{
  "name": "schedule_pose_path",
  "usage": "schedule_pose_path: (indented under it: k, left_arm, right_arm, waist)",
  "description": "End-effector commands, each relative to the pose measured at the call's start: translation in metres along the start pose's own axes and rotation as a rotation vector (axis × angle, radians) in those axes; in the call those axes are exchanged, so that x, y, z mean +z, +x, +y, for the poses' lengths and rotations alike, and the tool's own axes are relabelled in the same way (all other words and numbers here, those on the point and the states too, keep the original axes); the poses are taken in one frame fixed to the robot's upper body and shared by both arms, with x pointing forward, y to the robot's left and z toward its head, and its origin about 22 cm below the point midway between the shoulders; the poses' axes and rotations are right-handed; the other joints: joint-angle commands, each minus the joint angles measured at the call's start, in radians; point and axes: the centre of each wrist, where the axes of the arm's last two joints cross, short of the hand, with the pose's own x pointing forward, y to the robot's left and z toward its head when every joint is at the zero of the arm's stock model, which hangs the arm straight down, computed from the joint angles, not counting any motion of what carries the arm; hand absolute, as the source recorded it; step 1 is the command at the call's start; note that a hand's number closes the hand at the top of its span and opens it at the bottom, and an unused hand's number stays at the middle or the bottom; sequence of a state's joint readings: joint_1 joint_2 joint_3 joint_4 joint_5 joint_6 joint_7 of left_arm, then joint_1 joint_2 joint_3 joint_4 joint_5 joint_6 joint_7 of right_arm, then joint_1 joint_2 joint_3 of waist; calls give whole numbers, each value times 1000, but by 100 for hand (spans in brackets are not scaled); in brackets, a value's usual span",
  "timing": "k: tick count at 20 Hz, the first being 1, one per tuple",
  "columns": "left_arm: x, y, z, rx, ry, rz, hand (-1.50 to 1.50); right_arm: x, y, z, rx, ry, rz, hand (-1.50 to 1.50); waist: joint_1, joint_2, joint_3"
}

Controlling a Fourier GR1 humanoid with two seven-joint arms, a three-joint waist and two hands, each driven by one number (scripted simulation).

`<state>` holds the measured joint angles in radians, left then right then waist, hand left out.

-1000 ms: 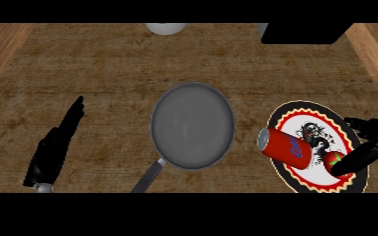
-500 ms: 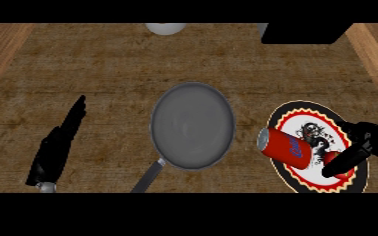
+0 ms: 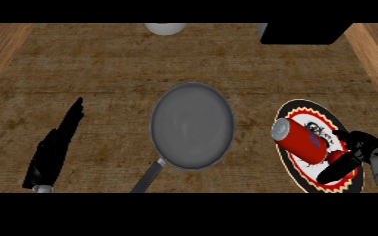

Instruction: Pick the tomato from the plate and place it in the pan

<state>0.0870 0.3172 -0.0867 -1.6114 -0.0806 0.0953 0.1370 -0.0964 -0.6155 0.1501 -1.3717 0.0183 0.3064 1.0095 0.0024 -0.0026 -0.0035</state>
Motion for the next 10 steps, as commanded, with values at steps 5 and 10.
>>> schedule_pose_path:
  k: [5, 10]
  left_arm:
    - [0, 3, -5, -1, -18, -1, 0]
    - [-10, 23, 4, 3, -2, -6, 0]
  right_arm:
    - [-27, -2, 9, -87, -3, 12, 150]
    - [-6, -1, 26, -144, 24, -26, 150]
  waist:
    - [4, 3, 4]
    - [-6, 1, 4]
